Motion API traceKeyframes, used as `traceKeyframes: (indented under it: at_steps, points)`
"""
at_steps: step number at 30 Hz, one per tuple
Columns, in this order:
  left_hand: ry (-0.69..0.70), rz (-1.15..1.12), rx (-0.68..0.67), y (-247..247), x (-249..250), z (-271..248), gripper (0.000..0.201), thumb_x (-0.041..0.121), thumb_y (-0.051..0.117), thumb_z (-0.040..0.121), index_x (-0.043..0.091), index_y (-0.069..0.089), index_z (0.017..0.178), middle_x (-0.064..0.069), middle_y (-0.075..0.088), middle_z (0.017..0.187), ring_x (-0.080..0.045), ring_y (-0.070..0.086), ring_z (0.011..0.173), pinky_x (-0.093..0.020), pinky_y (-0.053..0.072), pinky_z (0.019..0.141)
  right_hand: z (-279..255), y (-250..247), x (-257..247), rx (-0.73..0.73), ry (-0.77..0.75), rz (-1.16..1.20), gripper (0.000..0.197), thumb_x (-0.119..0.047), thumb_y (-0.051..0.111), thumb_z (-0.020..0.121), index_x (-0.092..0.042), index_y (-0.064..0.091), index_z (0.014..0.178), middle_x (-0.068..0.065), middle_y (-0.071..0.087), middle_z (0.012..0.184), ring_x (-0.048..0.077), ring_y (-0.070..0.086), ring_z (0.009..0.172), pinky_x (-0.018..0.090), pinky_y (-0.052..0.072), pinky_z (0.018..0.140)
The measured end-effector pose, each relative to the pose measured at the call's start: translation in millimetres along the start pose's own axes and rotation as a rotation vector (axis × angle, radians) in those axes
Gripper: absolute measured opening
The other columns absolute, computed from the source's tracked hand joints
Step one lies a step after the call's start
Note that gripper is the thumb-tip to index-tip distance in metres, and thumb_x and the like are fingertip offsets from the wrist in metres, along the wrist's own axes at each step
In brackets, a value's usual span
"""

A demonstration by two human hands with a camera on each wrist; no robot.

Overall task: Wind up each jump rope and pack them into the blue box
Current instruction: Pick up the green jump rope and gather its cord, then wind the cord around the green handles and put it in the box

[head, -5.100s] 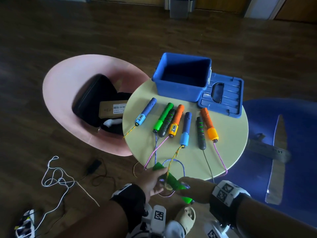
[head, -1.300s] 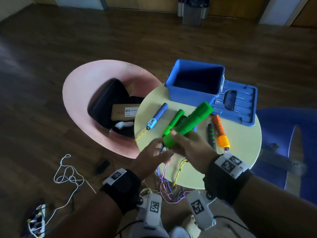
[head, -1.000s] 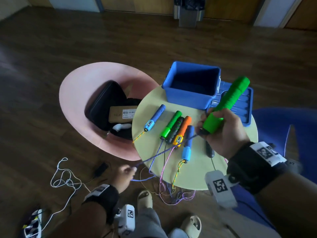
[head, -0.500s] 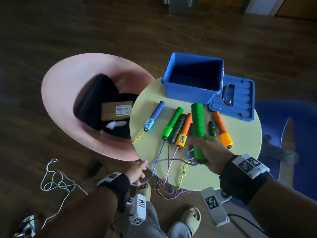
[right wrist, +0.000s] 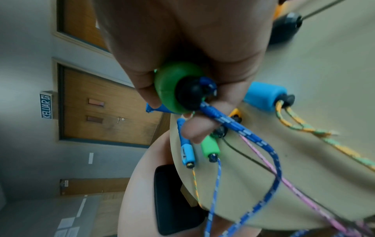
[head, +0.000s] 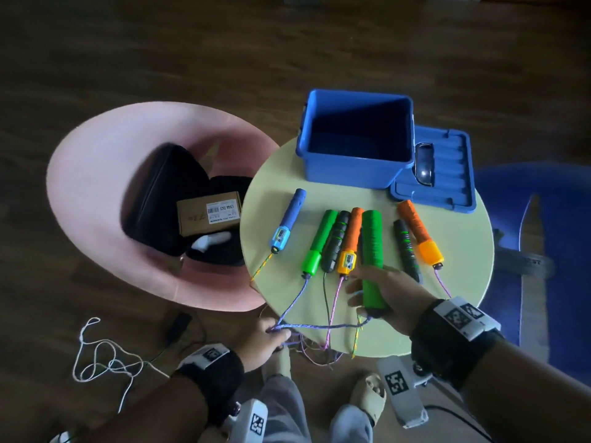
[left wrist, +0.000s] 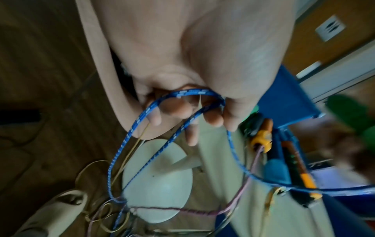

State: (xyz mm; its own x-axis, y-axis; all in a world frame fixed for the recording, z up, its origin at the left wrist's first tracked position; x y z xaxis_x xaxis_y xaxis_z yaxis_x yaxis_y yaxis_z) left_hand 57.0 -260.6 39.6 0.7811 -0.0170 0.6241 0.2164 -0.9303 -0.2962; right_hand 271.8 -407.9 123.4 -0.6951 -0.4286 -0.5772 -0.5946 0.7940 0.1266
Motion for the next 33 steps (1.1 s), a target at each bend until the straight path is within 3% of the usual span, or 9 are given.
traceKeyframes:
  at_steps: [3,7,11,16,20,23,27,30,33]
  points:
    - [0.149,0.019,0.066,-23,28,-32,0.032,0.016,0.063,0.093,0.019,0.057,0.062,0.014,0.051,0.046,0.004,0.047,0.048,-0.014,0.035,0.054,13,22,8,-0.057,0.137,0.103,0.015,-0.017,0.059,0.091,-0.005,0.058,0.099,0.017,0.058,0.081,0.030,0.058,0.061,0.030,0.044,0.053]
    - [0.330,0.021,0.085,-48,49,-63,0.037,0.024,0.068,0.094,0.028,0.057,0.059,0.013,0.049,0.054,0.003,0.042,0.054,-0.015,0.033,0.056,24,56,12,-0.081,0.234,0.239,0.032,-0.031,0.054,0.087,-0.007,0.062,0.107,0.018,0.052,0.086,0.031,0.054,0.068,0.035,0.044,0.063]
    - [0.499,0.127,0.152,-70,59,-87,0.036,0.022,0.068,0.091,0.019,0.049,0.060,0.013,0.038,0.054,0.002,0.038,0.057,-0.017,0.031,0.055,23,95,14,-0.230,0.258,0.363,0.051,-0.043,0.060,0.070,-0.016,0.069,0.112,0.020,0.061,0.094,0.037,0.057,0.090,0.043,0.043,0.082]
    - [0.619,0.210,0.135,-96,58,-103,0.032,0.031,0.064,0.086,0.018,0.043,0.064,0.010,0.041,0.064,0.000,0.041,0.061,-0.022,0.034,0.059,22,141,16,-0.369,0.314,0.486,0.043,-0.043,0.052,0.083,-0.013,0.064,0.111,0.023,0.064,0.094,0.037,0.060,0.083,0.048,0.045,0.084]
    - [0.606,0.266,0.084,-120,50,-109,0.034,0.039,0.063,0.085,0.017,0.046,0.067,0.007,0.041,0.065,-0.001,0.040,0.062,-0.031,0.037,0.060,26,161,3,-0.272,0.162,0.563,0.044,-0.038,0.057,0.069,-0.015,0.060,0.106,0.020,0.062,0.083,0.032,0.058,0.078,0.038,0.042,0.074]
    - [0.513,0.223,0.076,-139,36,-108,0.042,0.048,0.062,0.081,0.008,0.051,0.072,0.008,0.041,0.063,0.000,0.040,0.061,-0.028,0.036,0.059,15,151,-23,-0.193,0.020,0.606,0.028,-0.038,0.054,0.077,-0.014,0.066,0.087,0.019,0.059,0.101,0.030,0.058,0.083,0.036,0.044,0.073]
    - [0.394,0.346,0.091,-159,24,-94,0.043,0.056,0.060,0.075,0.013,0.054,0.078,0.007,0.051,0.059,-0.003,0.043,0.057,-0.029,0.040,0.060,-18,129,-60,-0.222,-0.184,0.609,0.035,-0.037,0.056,0.074,-0.007,0.067,0.090,0.024,0.060,0.108,0.034,0.062,0.089,0.038,0.049,0.072]
    - [0.404,0.391,0.000,-158,46,-87,0.042,0.053,0.063,0.078,0.011,0.059,0.077,0.007,0.060,0.067,0.003,0.050,0.063,-0.025,0.045,0.069,-52,125,-83,-0.243,-0.397,0.514,0.042,-0.035,0.061,0.065,-0.003,0.065,0.092,0.026,0.058,0.106,0.034,0.061,0.088,0.039,0.050,0.071]
    - [0.472,0.393,-0.136,-152,85,-80,0.021,0.041,0.070,0.086,0.021,0.068,0.080,0.019,0.064,0.078,0.003,0.062,0.080,-0.019,0.048,0.081,-85,124,-100,-0.282,-0.562,0.447,0.036,-0.030,0.052,0.071,-0.001,0.060,0.092,0.027,0.054,0.101,0.032,0.057,0.081,0.032,0.048,0.063]
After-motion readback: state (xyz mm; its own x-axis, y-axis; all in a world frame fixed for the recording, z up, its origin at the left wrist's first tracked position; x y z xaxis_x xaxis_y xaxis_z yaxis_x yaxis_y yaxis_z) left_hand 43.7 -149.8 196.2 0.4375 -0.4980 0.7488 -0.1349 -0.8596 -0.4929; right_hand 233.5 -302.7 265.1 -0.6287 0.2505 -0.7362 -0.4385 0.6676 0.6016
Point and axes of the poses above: each hand's wrist, its own z-axis towards the middle knuckle, its own y-axis out of the palm, x = y × z, the point moved 1 cm from there along z, towards the middle knuckle
